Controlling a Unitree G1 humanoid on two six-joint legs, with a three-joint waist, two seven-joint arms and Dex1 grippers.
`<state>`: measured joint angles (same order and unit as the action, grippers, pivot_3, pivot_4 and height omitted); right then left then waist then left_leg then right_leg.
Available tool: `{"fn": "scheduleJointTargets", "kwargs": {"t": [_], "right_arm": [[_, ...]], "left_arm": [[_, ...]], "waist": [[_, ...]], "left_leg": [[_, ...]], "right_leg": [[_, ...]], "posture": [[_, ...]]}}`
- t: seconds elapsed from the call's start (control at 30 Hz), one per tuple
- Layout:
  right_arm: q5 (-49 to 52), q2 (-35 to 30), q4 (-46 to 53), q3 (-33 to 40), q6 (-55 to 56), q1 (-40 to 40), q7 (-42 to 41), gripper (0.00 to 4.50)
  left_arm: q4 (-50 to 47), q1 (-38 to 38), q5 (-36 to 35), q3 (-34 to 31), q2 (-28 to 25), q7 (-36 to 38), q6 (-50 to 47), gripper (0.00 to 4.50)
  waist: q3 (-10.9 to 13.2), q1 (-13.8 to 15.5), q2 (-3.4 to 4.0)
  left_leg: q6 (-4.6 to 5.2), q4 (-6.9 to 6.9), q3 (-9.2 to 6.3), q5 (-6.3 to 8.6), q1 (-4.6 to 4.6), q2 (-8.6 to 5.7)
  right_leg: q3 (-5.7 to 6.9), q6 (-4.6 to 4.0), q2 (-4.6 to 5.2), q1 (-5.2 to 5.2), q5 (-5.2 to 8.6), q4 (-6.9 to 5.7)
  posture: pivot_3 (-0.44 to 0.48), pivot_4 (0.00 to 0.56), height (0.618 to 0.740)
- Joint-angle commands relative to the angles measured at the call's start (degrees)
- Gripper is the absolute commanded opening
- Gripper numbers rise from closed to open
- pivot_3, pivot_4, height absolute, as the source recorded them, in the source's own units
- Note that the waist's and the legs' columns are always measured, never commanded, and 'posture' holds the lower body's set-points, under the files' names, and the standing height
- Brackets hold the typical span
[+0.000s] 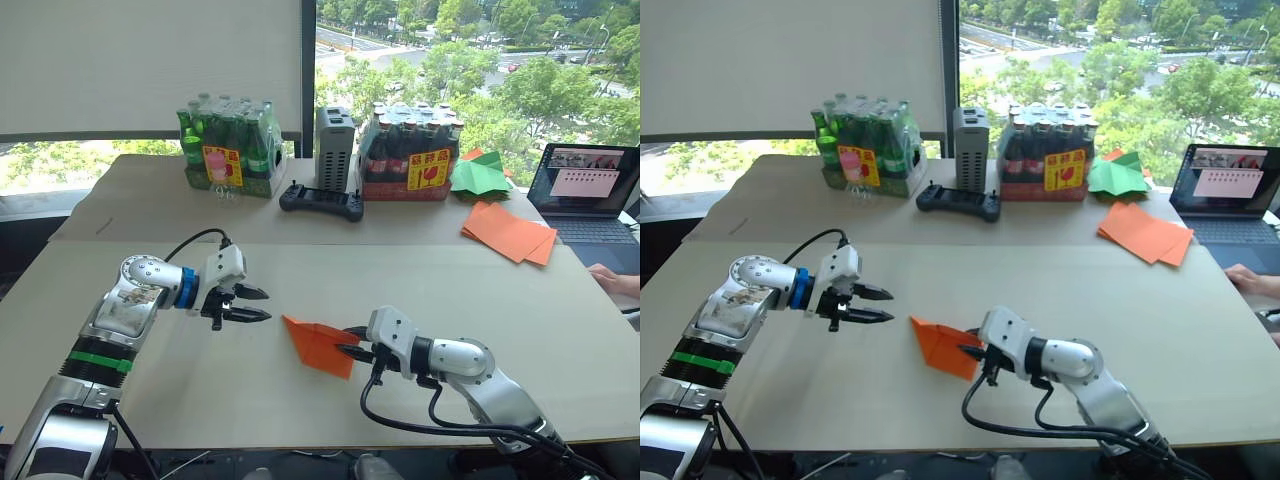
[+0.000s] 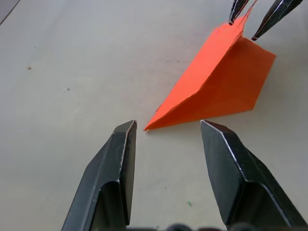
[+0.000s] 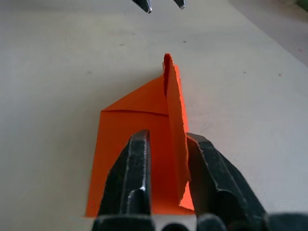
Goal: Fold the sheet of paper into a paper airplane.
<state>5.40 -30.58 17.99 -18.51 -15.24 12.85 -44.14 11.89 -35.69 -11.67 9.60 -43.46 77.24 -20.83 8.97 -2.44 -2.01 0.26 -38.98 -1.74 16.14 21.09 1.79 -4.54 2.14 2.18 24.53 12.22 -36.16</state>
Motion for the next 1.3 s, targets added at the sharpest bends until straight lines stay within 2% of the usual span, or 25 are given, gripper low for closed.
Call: {"fn": "scheduleJointTargets", "kwargs": {"t": [0.03,0.4,0.73,0.77,0.8,0.93,1.0,1.03,1.07,1.3], "right_arm": [[-1.08,-0.55,0.13,-0.63,4.38,0.70,-1.95,0.04],[-12.03,-5.24,-6.10,-4.74,23.10,2.83,-5.76,0.04],[-12.81,-4.40,-5.60,-4.85,24.78,2.74,-6.44,0.04],[-12.96,-4.36,-5.69,-4.91,24.82,2.78,-6.58,0.61],[-13.05,-4.34,-5.73,-4.94,24.83,2.80,-6.70,0.86],[-12.23,-4.04,-4.33,-3.69,22.94,2.55,-6.40,2.21],[-11.62,-3.89,-3.44,-3.21,21.72,2.72,-6.49,2.92],[-11.51,-3.90,-3.09,-3.12,21.40,2.70,-6.59,2.94],[-11.49,-3.96,-2.80,-3.06,21.22,2.61,-6.66,2.94],[-8.58,-2.82,4.27,-0.39,14.12,1.34,-5.71,2.94]], "left_arm": [[-2.20,-0.06,-2.29,-1.68,-0.09,0.82,-0.73,2.23],[-2.33,-0.67,-3.42,0.48,1.90,2.69,-1.57,2.23],[-4.06,0.12,-4.09,2.00,4.72,3.22,-2.13,2.23],[-3.99,0.07,-4.02,2.21,5.00,3.22,-2.01,2.23],[-3.95,0.04,-3.96,2.32,5.17,3.22,-1.92,2.23],[-3.07,-0.10,-3.16,3.75,6.72,3.48,0.04,1.09],[-1.96,-0.31,-2.42,4.23,7.67,3.03,1.09,0.37],[-1.63,-0.32,-2.29,4.37,8.06,2.87,1.32,0.09],[-1.52,-0.31,-2.23,4.43,8.29,2.82,1.38,0.02],[3.54,1.08,2.13,7.50,9.72,2.38,8.65,0.02]], "waist": [[0.00,0.03,0.00],[0.00,-0.03,0.00],[0.00,0.05,0.00],[0.00,0.06,0.00],[0.00,0.05,0.00],[0.00,0.04,0.00],[0.00,0.13,0.00],[0.00,0.14,0.00],[0.00,0.16,0.00],[0.00,0.16,0.00]], "left_leg": [[0.00,0.00,0.00,0.00,0.00,0.00],[0.00,-0.02,0.03,0.00,-0.01,-0.02],[0.00,-0.02,0.01,0.00,-0.01,-0.02],[0.00,-0.02,0.01,0.00,-0.01,-0.02],[-0.01,-0.02,0.01,0.00,-0.01,-0.02],[0.00,-0.02,0.01,0.00,-0.01,-0.02],[-0.01,-0.03,0.01,0.00,-0.01,-0.02],[0.00,-0.03,0.01,0.00,-0.01,-0.02],[0.00,-0.03,0.01,0.00,-0.01,-0.03],[-0.01,-0.04,0.00,0.00,-0.02,-0.03]], "right_leg": [[0.00,0.00,0.00,0.00,0.00,0.00],[-0.01,-0.01,0.01,0.00,-0.01,0.00],[-0.01,-0.02,0.01,-0.01,-0.01,-0.03],[-0.01,-0.02,0.01,-0.01,-0.01,-0.03],[-0.01,-0.02,0.01,-0.01,-0.01,-0.03],[-0.01,-0.03,0.01,-0.01,-0.02,-0.03],[-0.01,-0.03,0.01,-0.01,-0.02,-0.03],[-0.01,-0.03,0.01,-0.01,-0.02,-0.03],[-0.01,-0.03,0.01,-0.01,-0.02,-0.03],[-0.01,-0.04,0.01,-0.02,-0.02,-0.04]], "posture": [[0.000,0.150,0.733],[0.000,0.150,0.733],[0.000,0.150,0.733],[0.000,0.150,0.733],[0.000,0.150,0.733],[0.000,0.150,0.733],[0.000,0.150,0.733],[0.000,0.150,0.733],[0.000,0.150,0.733],[0.000,0.150,0.733]]}}
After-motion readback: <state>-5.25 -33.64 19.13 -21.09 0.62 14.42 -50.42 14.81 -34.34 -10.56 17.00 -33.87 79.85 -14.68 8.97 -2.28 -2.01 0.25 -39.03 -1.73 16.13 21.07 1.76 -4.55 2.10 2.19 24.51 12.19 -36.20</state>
